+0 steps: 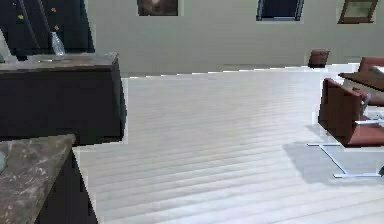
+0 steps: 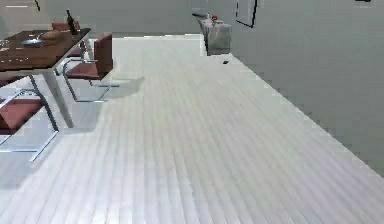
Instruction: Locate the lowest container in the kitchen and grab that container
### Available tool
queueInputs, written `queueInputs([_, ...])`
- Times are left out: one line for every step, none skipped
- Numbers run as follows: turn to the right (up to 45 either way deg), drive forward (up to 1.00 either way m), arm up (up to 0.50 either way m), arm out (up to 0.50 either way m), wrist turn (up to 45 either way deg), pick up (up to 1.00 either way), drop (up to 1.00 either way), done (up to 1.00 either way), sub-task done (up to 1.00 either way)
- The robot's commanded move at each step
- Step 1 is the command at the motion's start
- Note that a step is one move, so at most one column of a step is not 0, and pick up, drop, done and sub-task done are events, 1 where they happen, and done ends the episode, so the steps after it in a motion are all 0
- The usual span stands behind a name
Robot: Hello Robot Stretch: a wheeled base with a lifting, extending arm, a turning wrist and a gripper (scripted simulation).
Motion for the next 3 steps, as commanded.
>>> queueInputs([0.0, 1.0, 0.0, 0.0, 0.0, 0.0, 0.0, 0.0, 0.0])
queueInputs([-33.0, 0.0, 0.0, 0.0, 0.0, 0.0, 0.0, 0.0, 0.0])
queueInputs([0.0, 0.05, 0.0, 0.0, 0.0, 0.0, 0.0, 0.0, 0.0])
